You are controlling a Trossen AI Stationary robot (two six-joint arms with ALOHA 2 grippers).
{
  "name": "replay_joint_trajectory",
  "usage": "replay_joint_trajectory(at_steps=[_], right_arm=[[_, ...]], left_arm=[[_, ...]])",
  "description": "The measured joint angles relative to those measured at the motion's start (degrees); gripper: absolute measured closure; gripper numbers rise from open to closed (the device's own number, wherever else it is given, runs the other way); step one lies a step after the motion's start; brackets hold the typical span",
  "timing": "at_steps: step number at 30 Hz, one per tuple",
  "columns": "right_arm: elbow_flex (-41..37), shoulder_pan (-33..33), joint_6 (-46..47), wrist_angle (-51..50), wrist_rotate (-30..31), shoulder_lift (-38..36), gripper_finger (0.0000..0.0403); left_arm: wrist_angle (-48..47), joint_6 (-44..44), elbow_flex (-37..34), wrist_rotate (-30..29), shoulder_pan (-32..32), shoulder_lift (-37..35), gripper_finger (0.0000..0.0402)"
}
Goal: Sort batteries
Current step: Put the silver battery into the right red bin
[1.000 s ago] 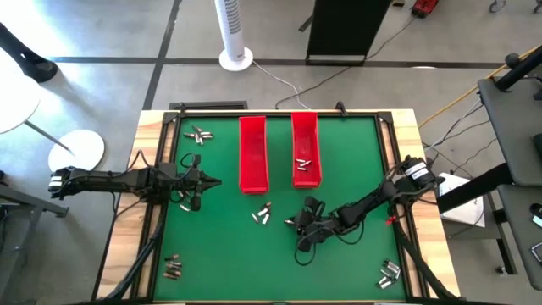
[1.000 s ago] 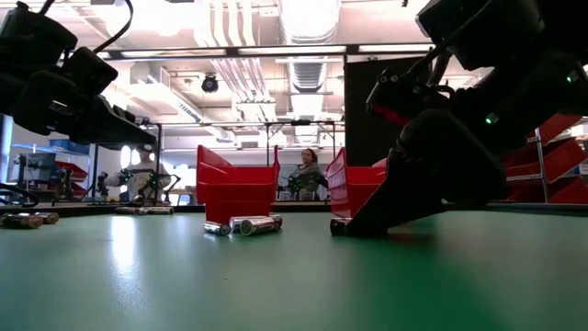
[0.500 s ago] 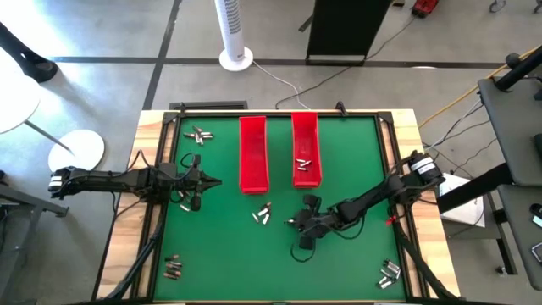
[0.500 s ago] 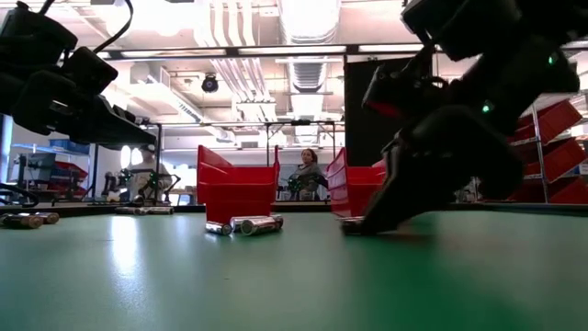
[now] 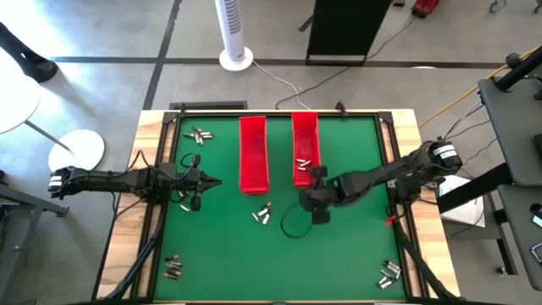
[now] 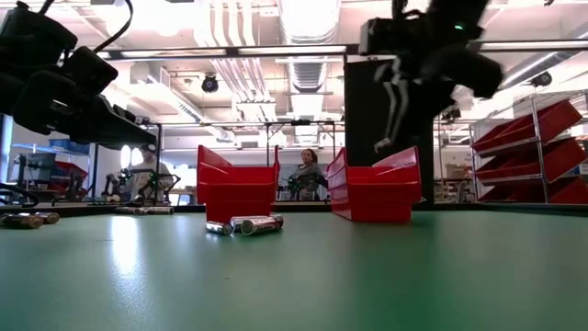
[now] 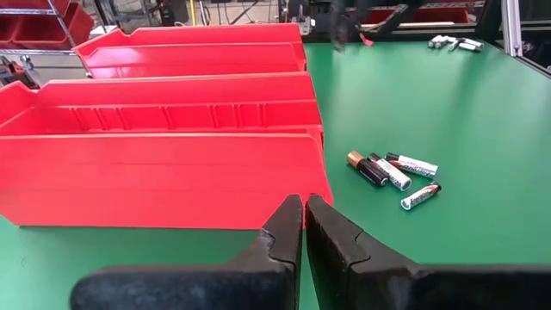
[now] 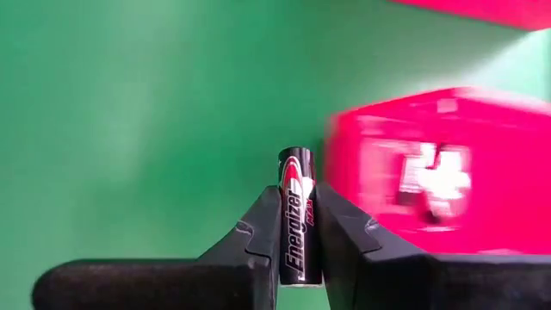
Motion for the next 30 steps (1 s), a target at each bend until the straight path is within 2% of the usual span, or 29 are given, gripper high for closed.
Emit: replay_joint_trajectory(at_steps=[7,14,16,21,30], right_arm=[[3.5,-10.6,-11.4,-1.2,0.8,0.5,0.0358],[4.1,-20.0,-18.5,0.1,0.3,4.2,0.0360],[4.5,-21.6,-19.7,0.0,-0.4,5.7,0.0360],[7.1,-24.7,-20.6,0.2,-7.1,9.5,0.0358],[11.7,-27.9,-24.0,-2.1,-7.9,15.3,0.0357]], left_arm=[[0.1,0.0,0.0,0.0,0.0,0.0,0.0402],[0.1,0.0,0.0,0.0,0.0,0.2,0.0402],[0.2,0.0,0.0,0.0,0.0,0.2,0.0402],[0.1,0.0,0.0,0.0,0.0,0.2,0.0402],[0.2,0.0,0.0,0.0,0.0,0.3,0.0402]])
